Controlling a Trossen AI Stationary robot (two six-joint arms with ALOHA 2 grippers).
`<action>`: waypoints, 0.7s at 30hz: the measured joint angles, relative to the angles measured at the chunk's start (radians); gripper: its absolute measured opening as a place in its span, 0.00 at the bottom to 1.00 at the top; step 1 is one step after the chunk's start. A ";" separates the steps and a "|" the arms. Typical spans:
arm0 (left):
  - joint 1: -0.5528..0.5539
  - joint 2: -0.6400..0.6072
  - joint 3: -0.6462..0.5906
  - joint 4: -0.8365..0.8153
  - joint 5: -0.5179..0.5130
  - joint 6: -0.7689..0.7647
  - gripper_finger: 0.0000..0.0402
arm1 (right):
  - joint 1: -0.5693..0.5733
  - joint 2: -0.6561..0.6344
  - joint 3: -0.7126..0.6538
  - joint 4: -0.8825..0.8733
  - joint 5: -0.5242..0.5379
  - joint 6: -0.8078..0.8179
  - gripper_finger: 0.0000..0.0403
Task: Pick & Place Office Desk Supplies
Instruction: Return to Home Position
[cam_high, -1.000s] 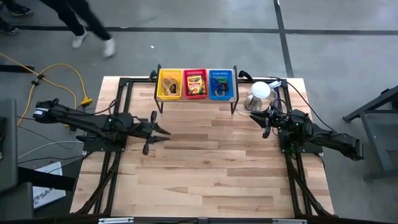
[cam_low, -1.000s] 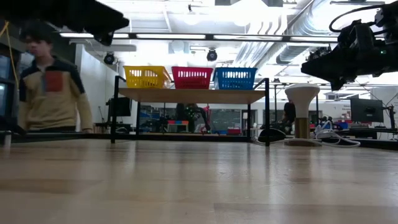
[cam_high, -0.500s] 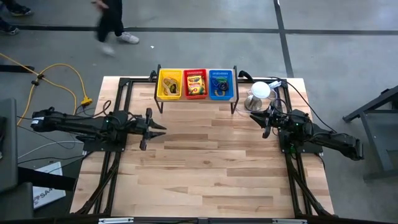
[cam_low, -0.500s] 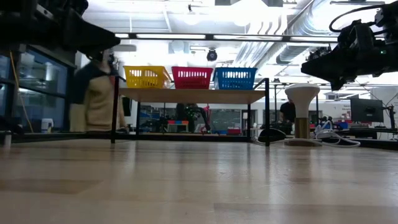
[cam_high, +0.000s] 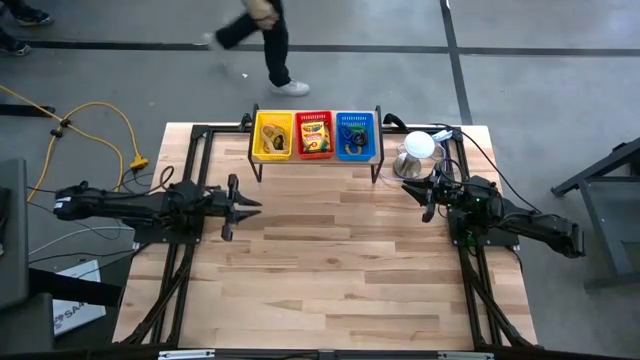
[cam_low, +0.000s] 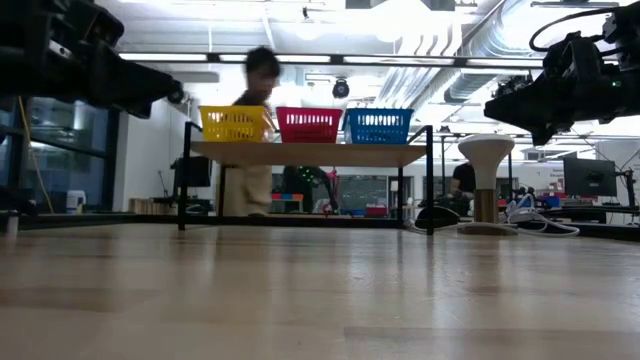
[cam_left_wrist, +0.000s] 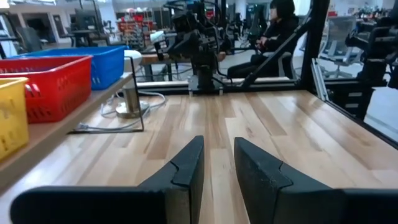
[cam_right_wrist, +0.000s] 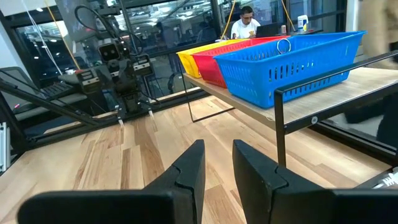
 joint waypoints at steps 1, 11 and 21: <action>0.003 -0.015 -0.007 0.001 0.000 0.000 0.21 | 0.000 0.000 0.000 0.000 0.000 0.000 0.17; 0.021 -0.073 -0.021 -0.052 0.001 -0.004 0.21 | 0.000 0.000 0.000 0.001 0.000 0.000 0.17; 0.041 -0.188 -0.022 -0.190 -0.004 -0.008 0.21 | 0.000 0.000 0.000 0.001 0.000 0.000 0.17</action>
